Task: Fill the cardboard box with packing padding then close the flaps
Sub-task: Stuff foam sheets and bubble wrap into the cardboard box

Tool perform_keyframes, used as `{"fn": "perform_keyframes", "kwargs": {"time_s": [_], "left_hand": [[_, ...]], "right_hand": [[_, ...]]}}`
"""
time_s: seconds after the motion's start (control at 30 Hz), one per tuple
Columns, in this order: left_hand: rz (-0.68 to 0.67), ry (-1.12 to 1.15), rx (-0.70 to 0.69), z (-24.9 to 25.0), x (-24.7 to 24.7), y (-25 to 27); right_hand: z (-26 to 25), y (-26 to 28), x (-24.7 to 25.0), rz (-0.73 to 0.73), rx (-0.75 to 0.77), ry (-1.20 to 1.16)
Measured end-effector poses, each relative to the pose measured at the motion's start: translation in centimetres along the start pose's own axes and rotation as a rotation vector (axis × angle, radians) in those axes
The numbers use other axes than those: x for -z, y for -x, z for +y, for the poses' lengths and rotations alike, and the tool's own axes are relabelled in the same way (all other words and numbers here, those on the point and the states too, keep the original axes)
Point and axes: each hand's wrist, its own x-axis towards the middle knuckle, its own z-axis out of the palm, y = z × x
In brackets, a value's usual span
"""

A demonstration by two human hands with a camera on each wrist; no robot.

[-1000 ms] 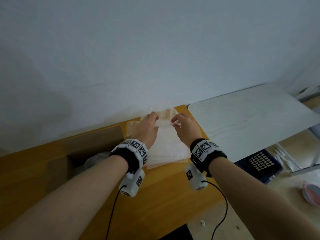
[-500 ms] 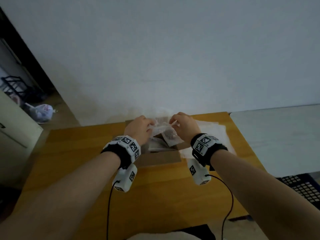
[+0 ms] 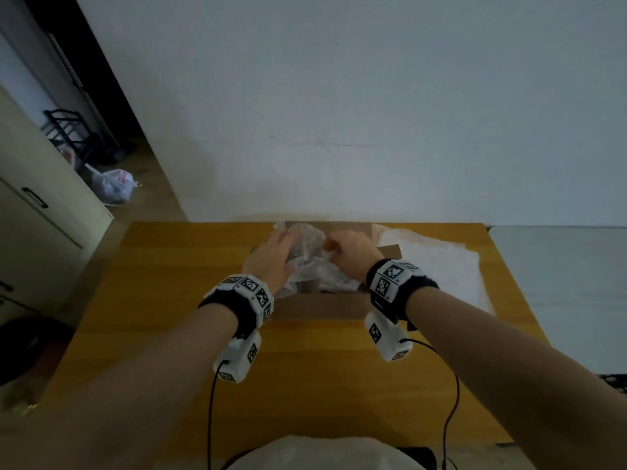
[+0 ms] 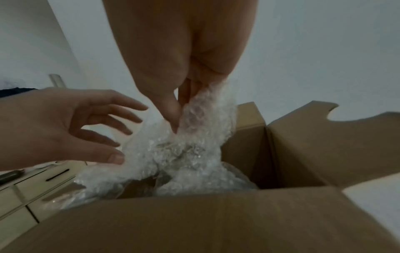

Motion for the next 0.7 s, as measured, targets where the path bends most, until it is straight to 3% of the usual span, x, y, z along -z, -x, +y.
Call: {"fn": "perform_keyframes", "kwargs": {"time_s": [0.27,0.43,0.7], "left_hand": [[-0.234,-0.388,-0.212,-1.9,-1.7,-0.7],[-0.402,-0.471,-0.256,-1.7,-1.8,-1.9],[-0.48,-0.5,-0.332,-0.3,-0.8,-3.0]], "right_hand": [[-0.8,-1.0,-1.5,-0.152,0.052,0.005],[1.0,-0.5,0.2,-0.17,0.01,-0.037],[3.6,-0.2,3.1,-0.217,-0.097,-0.051]]}}
